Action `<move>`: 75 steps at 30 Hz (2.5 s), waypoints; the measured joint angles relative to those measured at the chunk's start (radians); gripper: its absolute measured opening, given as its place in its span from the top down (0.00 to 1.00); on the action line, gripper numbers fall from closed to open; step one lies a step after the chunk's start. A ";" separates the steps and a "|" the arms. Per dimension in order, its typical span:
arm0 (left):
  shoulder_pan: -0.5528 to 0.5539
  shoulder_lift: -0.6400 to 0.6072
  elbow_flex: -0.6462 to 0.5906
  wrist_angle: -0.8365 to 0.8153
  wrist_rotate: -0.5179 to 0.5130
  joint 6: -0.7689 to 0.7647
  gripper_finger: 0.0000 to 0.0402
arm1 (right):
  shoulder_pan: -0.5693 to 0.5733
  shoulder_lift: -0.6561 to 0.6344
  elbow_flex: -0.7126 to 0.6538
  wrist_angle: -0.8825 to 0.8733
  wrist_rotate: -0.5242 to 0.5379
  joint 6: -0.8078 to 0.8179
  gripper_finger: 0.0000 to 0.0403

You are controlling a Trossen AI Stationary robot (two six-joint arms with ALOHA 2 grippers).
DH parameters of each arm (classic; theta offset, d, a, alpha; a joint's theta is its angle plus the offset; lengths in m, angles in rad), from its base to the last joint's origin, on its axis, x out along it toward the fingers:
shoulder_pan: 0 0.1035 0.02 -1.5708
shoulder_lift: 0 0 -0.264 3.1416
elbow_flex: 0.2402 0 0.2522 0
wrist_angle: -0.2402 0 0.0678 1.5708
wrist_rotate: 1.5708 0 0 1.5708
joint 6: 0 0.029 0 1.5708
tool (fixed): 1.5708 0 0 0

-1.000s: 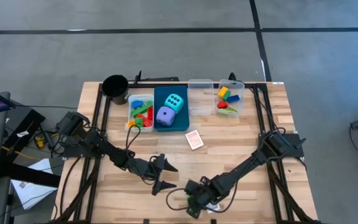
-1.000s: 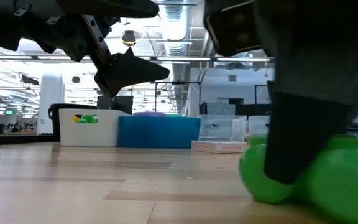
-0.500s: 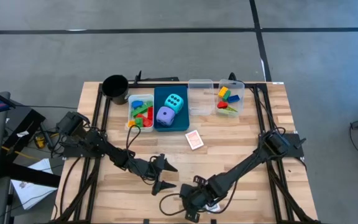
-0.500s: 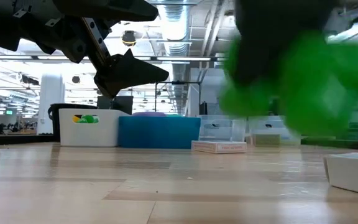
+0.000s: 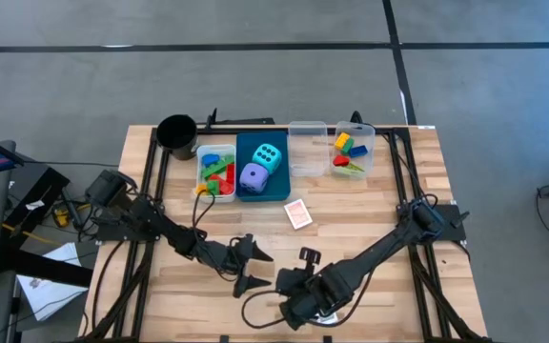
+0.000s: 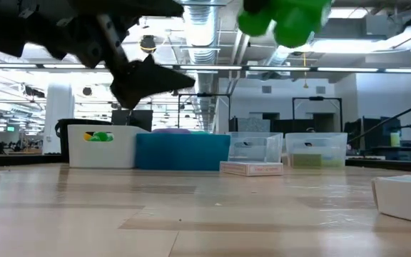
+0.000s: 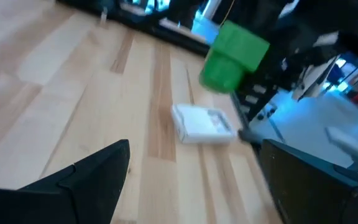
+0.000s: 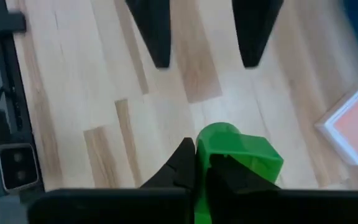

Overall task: Pick & Place Toys
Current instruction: Put the large green game piece into the white bin

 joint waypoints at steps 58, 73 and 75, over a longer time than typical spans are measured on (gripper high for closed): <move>0.000 -0.198 0.000 0.195 -0.002 0.527 0.20 | -0.032 -0.090 0.016 0.485 0.440 -0.396 0.96; 0.005 -0.197 0.000 0.211 0.000 0.526 0.69 | -0.034 -0.090 0.016 0.503 0.436 -0.397 0.96; 0.005 -0.198 0.000 0.210 0.000 0.526 0.69 | -0.035 -0.089 0.016 0.507 0.436 -0.398 0.95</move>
